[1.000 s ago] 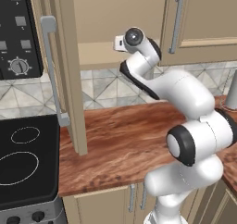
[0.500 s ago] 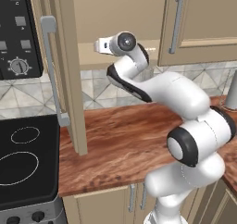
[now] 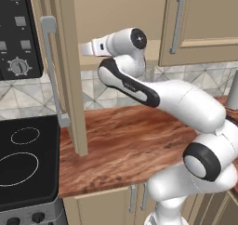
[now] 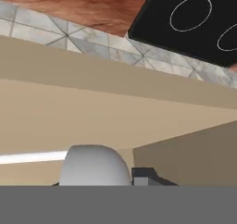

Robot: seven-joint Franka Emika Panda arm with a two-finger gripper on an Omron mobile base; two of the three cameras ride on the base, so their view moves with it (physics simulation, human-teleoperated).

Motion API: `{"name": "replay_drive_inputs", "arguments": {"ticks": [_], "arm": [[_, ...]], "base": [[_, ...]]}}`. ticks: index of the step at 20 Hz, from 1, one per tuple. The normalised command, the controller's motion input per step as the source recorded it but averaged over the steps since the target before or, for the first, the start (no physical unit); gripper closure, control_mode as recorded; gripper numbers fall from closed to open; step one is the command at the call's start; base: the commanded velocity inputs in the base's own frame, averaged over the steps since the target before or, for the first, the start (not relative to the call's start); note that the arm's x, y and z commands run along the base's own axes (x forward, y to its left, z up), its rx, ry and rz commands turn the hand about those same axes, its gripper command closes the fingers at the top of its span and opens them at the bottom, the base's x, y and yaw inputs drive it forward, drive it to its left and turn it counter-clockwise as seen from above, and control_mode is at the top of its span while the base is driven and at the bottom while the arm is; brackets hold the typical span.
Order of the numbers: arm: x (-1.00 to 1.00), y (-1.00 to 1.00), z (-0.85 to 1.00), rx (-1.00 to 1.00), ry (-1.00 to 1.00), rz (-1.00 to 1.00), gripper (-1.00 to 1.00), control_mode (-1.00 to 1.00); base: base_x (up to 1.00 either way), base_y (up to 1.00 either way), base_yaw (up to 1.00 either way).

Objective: Open the cabinet and move the ladle to the pot. Then close the cabinet.

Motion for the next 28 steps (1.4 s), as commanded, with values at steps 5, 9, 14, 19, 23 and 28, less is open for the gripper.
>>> {"name": "replay_drive_inputs", "arguments": {"ticks": [5,9,14,19,23,28], "arm": [[-1.00,0.09,0.30,-0.01,-0.03,0.29,1.00,-1.00],[-1.00,0.01,0.29,-0.08,-0.03,0.20,1.00,-1.00],[-1.00,0.00,0.08,-0.11,0.01,0.05,1.00,-1.00],[-1.00,0.00,0.00,-0.08,0.10,0.00,1.00,-1.00],[-1.00,-0.01,0.00,-0.07,0.13,-0.01,1.00,-1.00],[-0.93,-0.29,-0.01,-0.08,0.09,-0.10,1.00,-1.00]], "base": [[0.00,0.00,0.00],[0.00,0.00,0.00],[0.00,0.00,0.00],[0.00,0.00,0.00],[0.00,0.00,0.00],[0.00,0.00,0.00]]}}
